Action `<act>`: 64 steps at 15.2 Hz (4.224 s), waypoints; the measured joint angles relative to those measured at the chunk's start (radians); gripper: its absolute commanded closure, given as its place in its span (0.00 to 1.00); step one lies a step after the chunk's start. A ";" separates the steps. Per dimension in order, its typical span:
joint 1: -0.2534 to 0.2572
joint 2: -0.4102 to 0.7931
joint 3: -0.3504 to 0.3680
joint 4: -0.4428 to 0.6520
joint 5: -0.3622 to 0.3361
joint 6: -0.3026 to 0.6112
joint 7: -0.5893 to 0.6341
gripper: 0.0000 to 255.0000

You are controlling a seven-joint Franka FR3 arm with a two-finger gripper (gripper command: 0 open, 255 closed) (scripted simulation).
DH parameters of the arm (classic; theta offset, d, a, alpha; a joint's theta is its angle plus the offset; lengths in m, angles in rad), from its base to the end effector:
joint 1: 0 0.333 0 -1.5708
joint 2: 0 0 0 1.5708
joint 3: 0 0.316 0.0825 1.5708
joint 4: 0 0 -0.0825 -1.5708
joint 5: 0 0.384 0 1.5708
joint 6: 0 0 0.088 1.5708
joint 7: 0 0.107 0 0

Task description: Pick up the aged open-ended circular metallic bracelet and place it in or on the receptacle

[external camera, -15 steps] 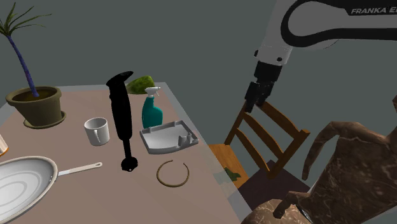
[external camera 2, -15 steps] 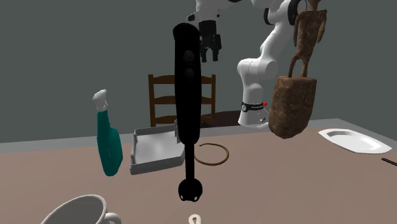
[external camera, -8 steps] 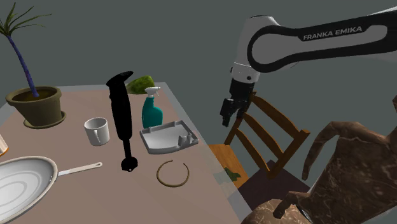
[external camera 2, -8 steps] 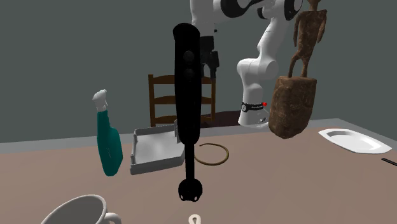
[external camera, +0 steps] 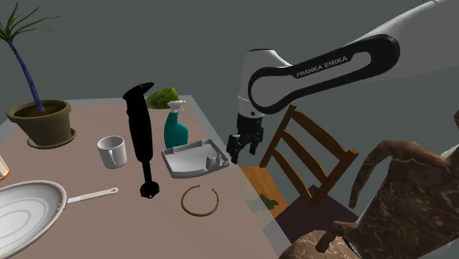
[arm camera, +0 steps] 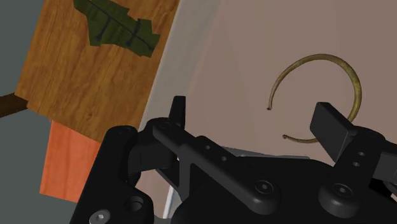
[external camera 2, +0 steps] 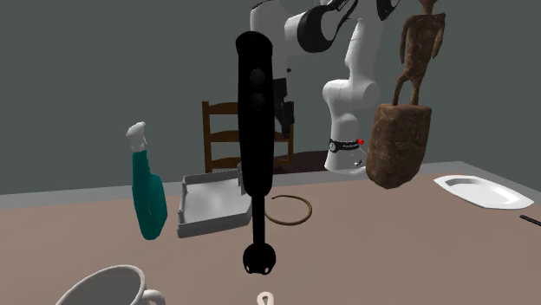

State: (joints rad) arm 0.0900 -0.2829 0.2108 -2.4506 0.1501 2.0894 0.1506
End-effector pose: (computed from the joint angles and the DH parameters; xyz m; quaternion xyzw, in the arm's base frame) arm 0.4134 0.1361 0.3956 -0.9981 -0.0298 0.0474 0.0246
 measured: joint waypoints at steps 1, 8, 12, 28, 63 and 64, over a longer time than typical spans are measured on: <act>0.004 0.030 0.013 0.001 -0.002 0.026 0.018 0.00; 0.027 0.314 0.073 0.119 -0.075 0.165 0.155 0.00; 0.046 0.448 0.078 0.177 -0.125 0.226 0.215 0.00; 0.057 0.511 0.073 0.155 -0.149 0.311 0.238 1.00; 0.041 0.272 0.086 0.259 -0.072 -0.026 0.197 1.00; 0.041 0.269 0.086 0.269 -0.072 -0.039 0.197 1.00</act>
State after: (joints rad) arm 0.1311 -0.0138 0.2966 -2.1814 0.0782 2.0505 0.3478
